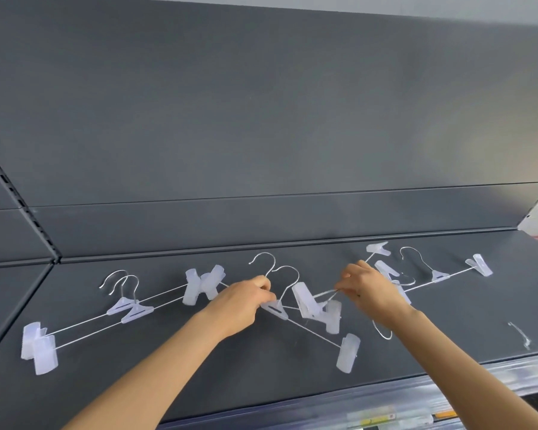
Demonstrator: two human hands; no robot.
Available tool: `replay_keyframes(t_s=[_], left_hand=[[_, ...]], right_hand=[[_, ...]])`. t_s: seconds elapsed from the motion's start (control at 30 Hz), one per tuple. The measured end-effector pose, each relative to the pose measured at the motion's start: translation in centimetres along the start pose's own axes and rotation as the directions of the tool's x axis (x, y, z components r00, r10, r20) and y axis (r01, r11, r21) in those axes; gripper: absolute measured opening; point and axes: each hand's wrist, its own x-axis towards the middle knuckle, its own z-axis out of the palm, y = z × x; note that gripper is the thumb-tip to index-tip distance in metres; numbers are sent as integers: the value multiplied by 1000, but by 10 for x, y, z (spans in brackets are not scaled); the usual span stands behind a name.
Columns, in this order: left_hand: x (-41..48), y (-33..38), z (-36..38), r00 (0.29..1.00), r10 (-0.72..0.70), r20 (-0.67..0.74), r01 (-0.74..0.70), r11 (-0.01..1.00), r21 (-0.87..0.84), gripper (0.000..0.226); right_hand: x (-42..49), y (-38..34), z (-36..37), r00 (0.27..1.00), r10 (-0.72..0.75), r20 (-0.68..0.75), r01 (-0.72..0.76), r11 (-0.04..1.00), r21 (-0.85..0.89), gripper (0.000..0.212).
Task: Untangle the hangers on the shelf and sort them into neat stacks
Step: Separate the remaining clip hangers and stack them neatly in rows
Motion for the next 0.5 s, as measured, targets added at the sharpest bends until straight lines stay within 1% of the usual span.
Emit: replay_keyframes(t_s=[0.1,0.17,0.23,0.27,0.37,0.5], left_hand=[[4,7,-1,996,91,23,-92,995,31,59],[6,12,0,995,100,7,-100,994,34,56],[6,11,-3,999,42,-26,-41,999,14,50],[5,8,-6,999,3,-39,-3,1000,11,48],[0,-7,-14,993,-101,-64,104,993,47,41],[-15,-22,-21,980,-171,-101,180,980,88,28]], right_hand=[[9,-6,-4,1000,2,4,-2,999,51,15],[15,-10,-9,1000,-6,-13,7,997,83,14],[17,-5,-12,998,17,-67,-13,998,60,13],[16,1,-13,996,59,-69,-57,998,33,13],[5,21,-10,976,214,33,-211,974,-80,17],[-4,28,0,930,352,100,-327,922,-207,20]])
